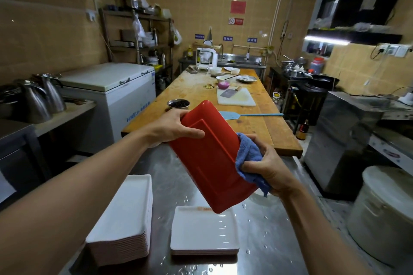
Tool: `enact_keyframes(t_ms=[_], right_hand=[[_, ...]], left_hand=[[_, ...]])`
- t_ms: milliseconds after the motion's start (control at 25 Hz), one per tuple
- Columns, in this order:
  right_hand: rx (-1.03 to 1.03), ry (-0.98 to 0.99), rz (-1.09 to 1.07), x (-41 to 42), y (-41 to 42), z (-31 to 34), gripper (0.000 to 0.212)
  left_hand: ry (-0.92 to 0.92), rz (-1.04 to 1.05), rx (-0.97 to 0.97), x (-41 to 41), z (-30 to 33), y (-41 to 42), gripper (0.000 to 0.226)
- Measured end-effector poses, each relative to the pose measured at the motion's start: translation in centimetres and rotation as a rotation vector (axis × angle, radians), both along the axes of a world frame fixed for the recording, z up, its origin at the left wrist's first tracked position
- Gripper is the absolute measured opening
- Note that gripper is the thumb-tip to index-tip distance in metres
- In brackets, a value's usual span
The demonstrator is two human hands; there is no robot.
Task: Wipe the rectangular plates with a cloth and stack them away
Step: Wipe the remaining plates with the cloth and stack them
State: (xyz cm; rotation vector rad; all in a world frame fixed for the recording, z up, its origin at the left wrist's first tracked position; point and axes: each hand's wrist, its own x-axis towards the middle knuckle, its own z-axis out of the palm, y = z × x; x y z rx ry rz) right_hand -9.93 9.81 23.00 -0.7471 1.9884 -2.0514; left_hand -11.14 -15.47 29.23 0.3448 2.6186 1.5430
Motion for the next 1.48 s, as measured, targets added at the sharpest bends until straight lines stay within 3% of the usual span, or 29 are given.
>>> enact_keyframes(t_ms=[200, 360, 520, 680, 920, 1200, 1480], right_hand=[[0.225, 0.214, -0.104, -0.4, 0.1, 1.2, 0.055], [0.585, 0.578, -0.429, -0.7, -3.4, 1.8, 0.051], [0.882, 0.811, -0.566, -0.8, -5.4, 1.3, 0.064], [0.926, 0.863, -0.595, -0.8, -3.8, -0.7, 0.058], [0.662, 0.536, -0.619, -1.2, -2.1, -2.1, 0.054], [0.609, 0.474, -0.62, 0.4, -2.7, -3.8, 0.06], [0.721, 0.691, -0.647, 2.3, -3.3, -5.2, 0.056]], left_hand=[[-0.024, 0.087, 0.127, 0.7, -1.2, 1.0, 0.048], [-0.087, 0.218, 0.193, 1.7, -1.9, 2.7, 0.059], [-0.13, 0.303, 0.332, 2.4, -2.1, 2.3, 0.041], [-0.184, 0.395, 0.444, 3.6, -3.1, 0.9, 0.023], [-0.281, 0.534, 0.635, 4.3, -4.9, 0.8, 0.021], [-0.449, 0.627, 0.808, 4.5, -5.3, 2.1, 0.017], [-0.548, 0.722, 0.917, 5.1, -5.2, 2.7, 0.023]])
